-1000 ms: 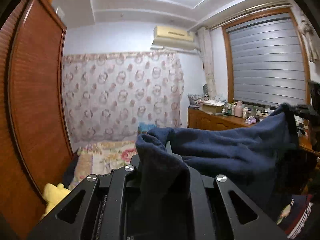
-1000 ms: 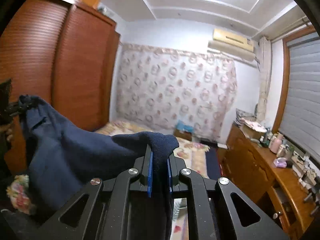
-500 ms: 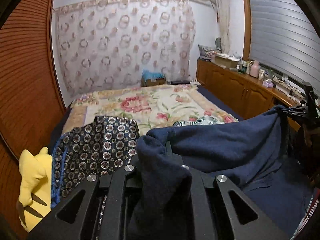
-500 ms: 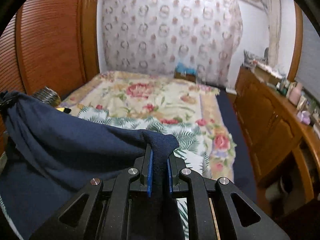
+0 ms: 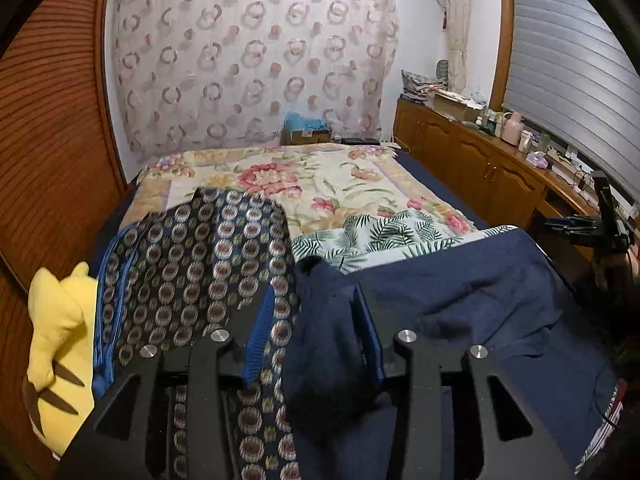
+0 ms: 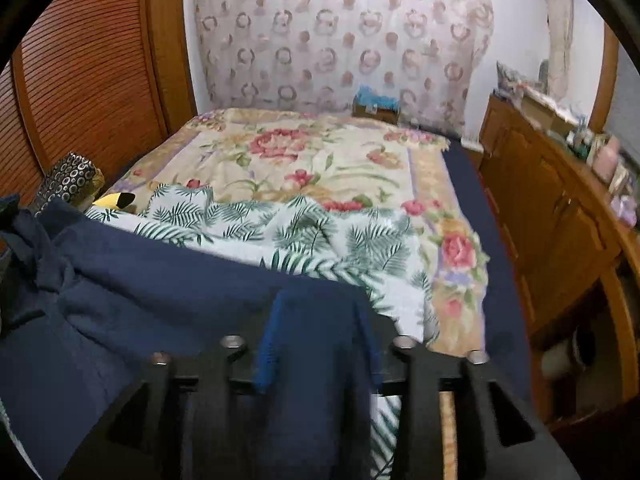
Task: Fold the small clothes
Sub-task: 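Lower the folded half onto the shirt and open both grippers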
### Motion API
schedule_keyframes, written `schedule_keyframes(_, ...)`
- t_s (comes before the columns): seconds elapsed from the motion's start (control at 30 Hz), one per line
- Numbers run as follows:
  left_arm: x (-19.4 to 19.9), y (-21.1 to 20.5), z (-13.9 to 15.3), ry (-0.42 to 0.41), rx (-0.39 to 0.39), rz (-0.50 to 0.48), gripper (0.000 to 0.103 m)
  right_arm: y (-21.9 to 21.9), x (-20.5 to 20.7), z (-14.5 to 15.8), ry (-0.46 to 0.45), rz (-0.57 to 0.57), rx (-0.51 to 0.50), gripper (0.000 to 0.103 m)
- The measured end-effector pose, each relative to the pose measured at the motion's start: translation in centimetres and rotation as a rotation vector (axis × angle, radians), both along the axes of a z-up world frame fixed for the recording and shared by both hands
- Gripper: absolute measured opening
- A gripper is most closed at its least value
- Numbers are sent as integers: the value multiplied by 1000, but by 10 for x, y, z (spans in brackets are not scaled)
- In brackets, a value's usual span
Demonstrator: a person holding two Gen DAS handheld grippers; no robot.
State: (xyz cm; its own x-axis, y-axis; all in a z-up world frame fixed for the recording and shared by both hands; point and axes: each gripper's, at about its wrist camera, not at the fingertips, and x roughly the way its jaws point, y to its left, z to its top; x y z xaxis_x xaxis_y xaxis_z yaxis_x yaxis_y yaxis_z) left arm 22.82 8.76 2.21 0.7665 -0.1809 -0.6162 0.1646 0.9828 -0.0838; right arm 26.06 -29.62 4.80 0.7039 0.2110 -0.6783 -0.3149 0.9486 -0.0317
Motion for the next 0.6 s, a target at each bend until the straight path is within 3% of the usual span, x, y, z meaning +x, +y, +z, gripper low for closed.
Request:
schedule_keyframes(0.2,-9,3,-4,12,-21,26,42,-4,-16,-3,28,-13,36,46)
schedule_keyframes(0.6,-19,-18,-24,50,-15,-26,42,-15,-69,-13,113,-67,60,46)
